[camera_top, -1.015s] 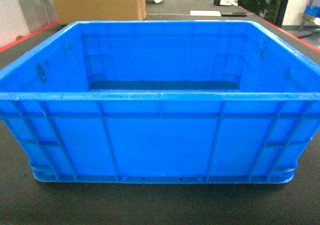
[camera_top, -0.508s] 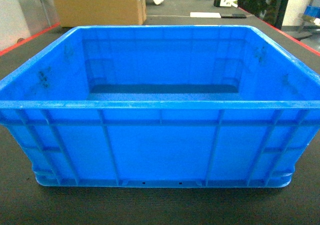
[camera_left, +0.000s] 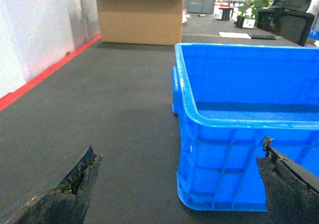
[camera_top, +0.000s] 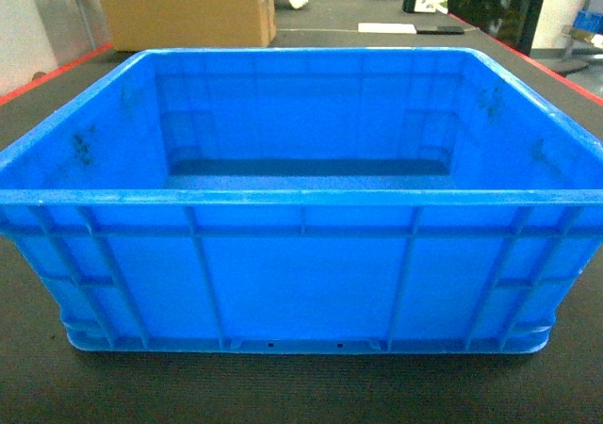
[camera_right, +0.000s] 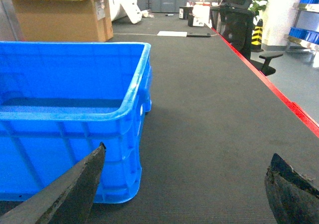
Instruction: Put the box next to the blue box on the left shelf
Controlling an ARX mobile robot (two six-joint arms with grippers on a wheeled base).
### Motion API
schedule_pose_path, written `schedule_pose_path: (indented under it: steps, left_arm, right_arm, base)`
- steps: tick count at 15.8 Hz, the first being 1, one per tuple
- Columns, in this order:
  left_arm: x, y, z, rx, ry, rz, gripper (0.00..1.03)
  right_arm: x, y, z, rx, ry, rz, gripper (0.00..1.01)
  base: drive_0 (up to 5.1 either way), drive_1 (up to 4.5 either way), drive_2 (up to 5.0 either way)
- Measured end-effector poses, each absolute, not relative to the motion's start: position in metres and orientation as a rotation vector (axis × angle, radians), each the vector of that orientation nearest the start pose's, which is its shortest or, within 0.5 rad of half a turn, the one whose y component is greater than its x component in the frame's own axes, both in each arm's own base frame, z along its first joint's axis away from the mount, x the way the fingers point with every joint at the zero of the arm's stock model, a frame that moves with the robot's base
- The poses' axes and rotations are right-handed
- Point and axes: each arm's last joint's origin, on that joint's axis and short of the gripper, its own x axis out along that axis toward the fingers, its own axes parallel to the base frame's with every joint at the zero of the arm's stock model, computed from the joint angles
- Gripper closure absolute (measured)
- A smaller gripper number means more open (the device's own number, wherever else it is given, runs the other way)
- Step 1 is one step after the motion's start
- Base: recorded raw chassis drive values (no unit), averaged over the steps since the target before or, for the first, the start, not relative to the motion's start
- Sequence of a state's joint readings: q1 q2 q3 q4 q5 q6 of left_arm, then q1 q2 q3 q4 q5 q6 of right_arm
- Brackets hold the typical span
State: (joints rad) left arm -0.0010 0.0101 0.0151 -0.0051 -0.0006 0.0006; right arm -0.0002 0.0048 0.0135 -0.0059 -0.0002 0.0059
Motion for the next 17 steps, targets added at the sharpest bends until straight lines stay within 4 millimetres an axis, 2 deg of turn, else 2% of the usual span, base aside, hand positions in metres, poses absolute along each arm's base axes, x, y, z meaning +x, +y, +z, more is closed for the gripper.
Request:
schedule_pose_path:
  steps: [17]
  left_arm:
    - [0.0974, -0.0001, 0.1674, 0.001, 0.000, 0.000, 0.05]
  right_arm:
    - [0.0972, 0.0000, 0.1672, 0.006, -0.003, 0.000, 0.03]
  base:
    - [0.0, 0.00, 0.0]
